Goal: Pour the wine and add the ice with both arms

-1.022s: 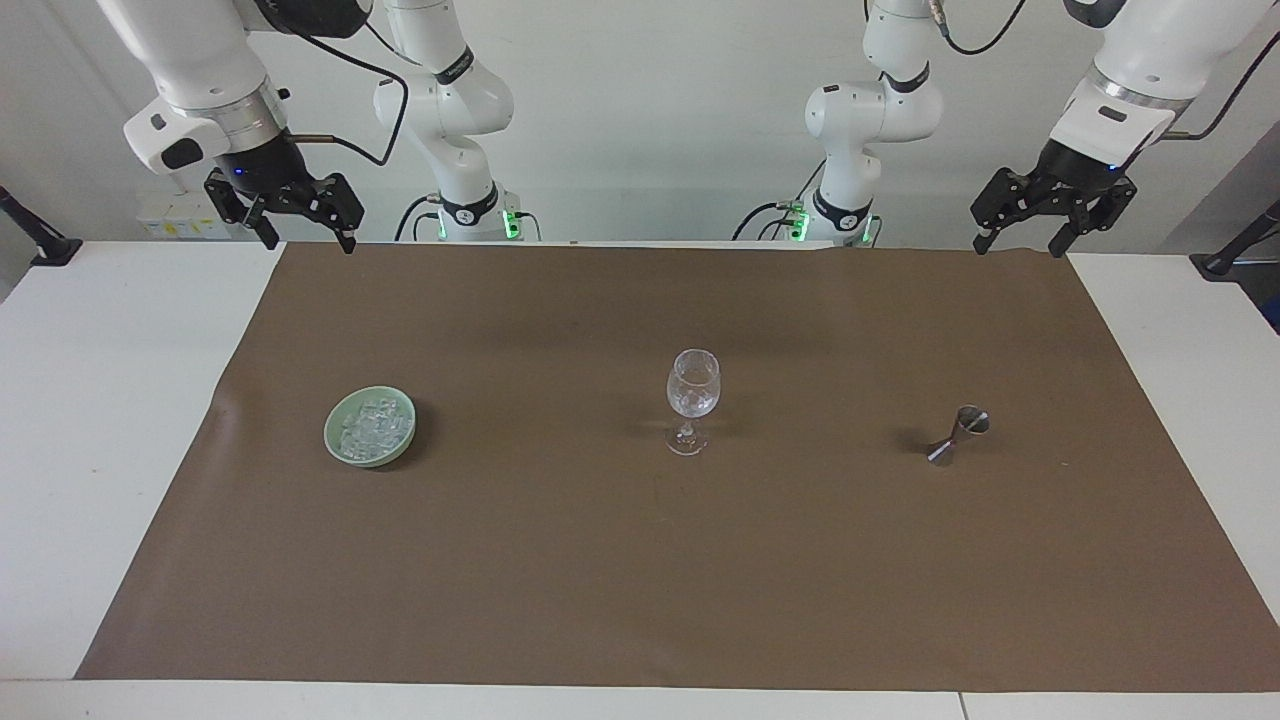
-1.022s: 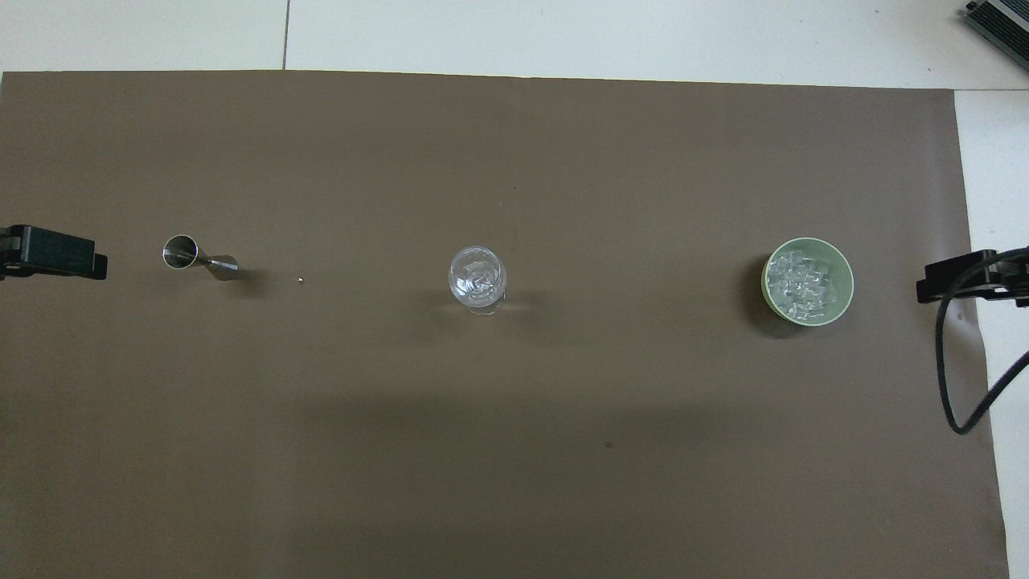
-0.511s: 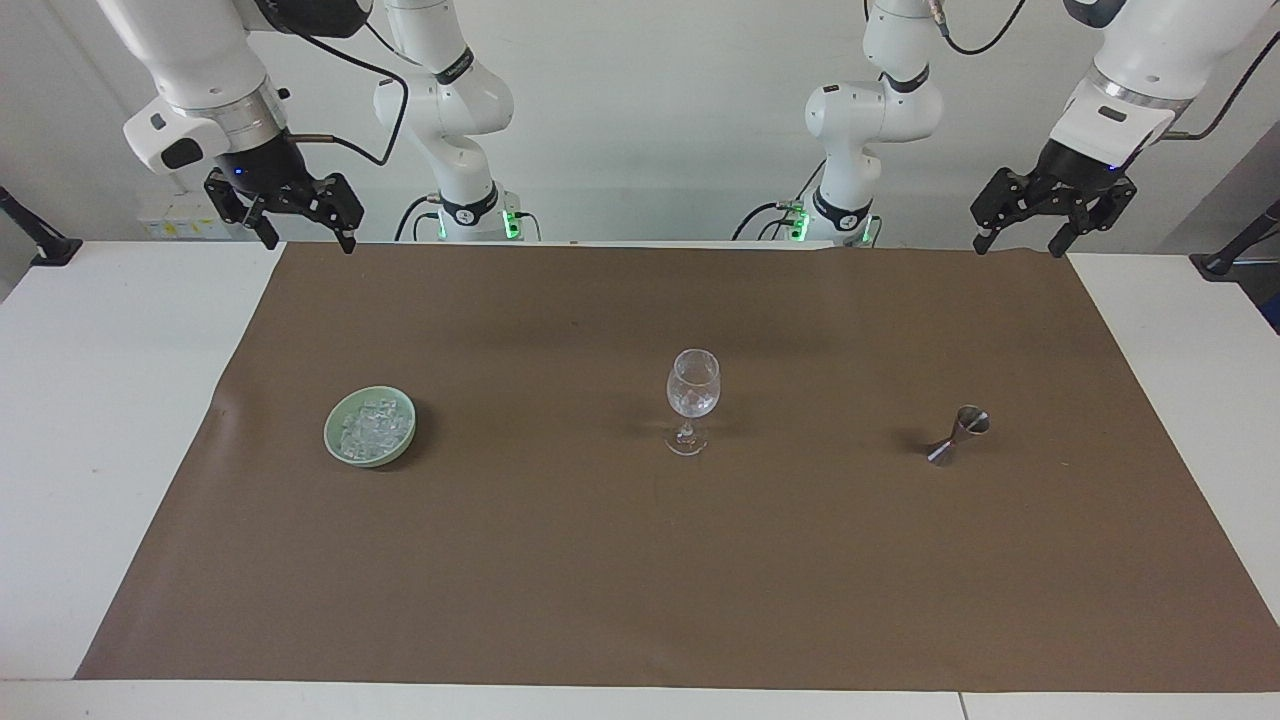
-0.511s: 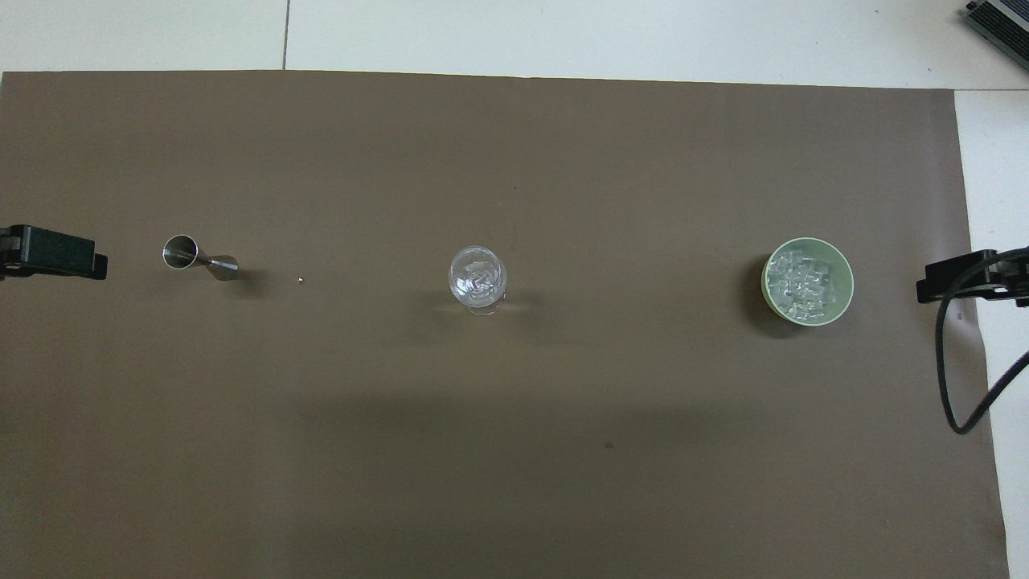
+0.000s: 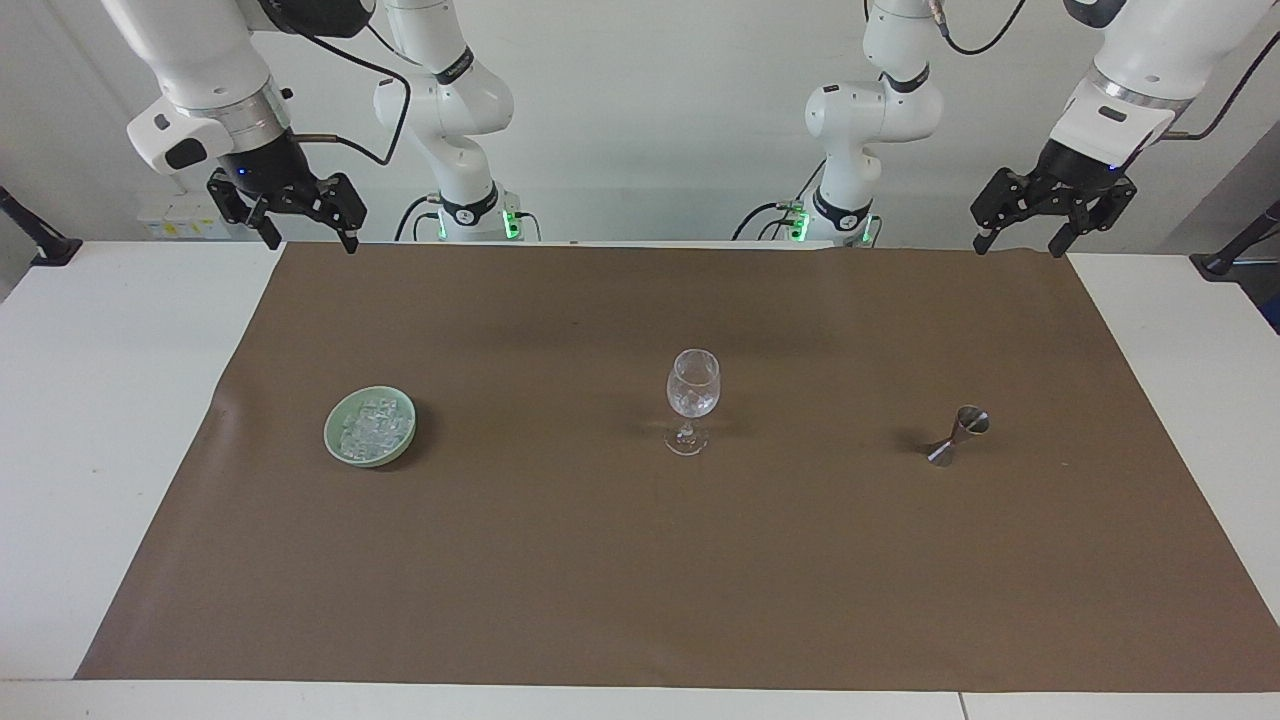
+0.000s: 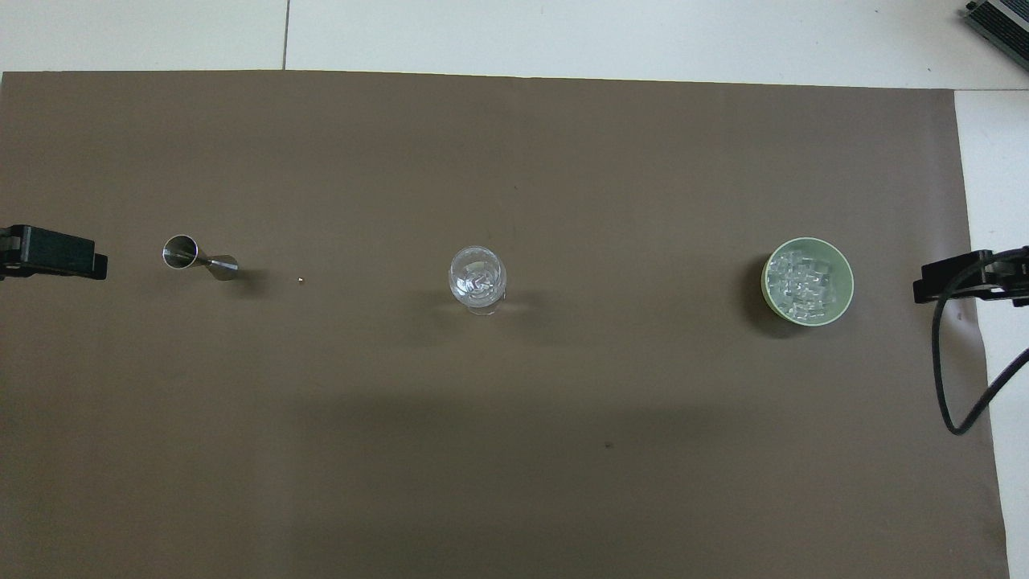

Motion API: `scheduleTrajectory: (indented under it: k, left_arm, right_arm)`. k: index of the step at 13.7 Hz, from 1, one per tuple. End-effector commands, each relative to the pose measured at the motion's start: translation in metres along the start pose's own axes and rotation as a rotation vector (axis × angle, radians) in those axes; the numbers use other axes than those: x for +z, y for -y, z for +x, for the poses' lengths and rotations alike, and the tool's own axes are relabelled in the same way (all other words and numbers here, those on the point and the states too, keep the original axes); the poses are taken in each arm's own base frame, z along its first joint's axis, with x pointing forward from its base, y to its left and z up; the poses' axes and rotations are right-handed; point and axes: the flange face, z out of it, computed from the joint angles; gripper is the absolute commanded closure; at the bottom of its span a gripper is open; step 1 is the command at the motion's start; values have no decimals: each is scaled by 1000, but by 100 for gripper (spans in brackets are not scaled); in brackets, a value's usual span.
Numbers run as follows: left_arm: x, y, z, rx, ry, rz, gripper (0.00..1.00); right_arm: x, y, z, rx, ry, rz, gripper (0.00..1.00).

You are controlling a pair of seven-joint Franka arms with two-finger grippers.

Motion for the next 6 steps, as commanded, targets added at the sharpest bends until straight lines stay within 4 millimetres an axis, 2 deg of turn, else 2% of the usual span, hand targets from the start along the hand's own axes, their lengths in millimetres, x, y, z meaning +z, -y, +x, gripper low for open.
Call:
scheduleTrajectory:
  k: [1, 6]
  left_arm:
    - [-1, 3, -8, -1, 6, 18, 0]
    - [-1, 3, -8, -1, 6, 18, 0]
  right_arm:
    - [-1, 0, -7, -3, -6, -4, 0]
    - [0, 0, -8, -5, -5, -2, 0]
